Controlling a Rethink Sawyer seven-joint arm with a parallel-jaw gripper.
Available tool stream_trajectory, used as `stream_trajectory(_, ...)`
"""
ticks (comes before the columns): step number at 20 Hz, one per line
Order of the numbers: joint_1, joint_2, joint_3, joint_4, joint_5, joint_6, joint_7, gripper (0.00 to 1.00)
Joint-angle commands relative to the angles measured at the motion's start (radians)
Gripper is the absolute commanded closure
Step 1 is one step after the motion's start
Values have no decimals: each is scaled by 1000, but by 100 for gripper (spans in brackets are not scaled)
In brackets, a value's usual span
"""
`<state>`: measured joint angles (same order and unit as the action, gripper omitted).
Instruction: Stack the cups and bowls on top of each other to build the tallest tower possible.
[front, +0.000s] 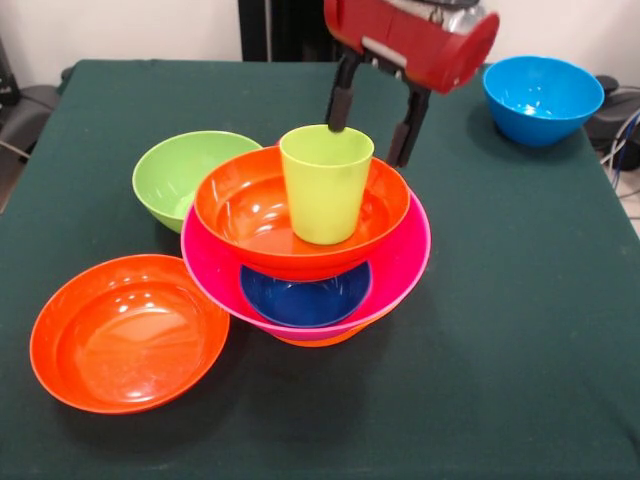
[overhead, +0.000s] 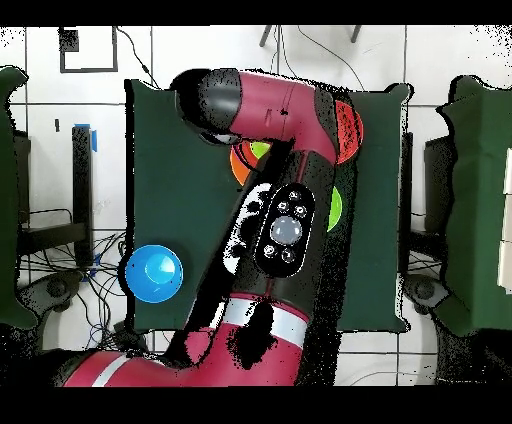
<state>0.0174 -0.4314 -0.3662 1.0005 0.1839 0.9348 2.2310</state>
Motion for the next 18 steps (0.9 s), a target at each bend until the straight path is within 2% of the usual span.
stream_trajectory(1, -18, -25, 61, 52, -8, 121, 70, 0)
stream_trajectory(9, -5, -22, 55, 41, -12, 129, 103, 0)
stream_trajectory(18, 65, -38, 6, 82, 4, 115, 230, 0)
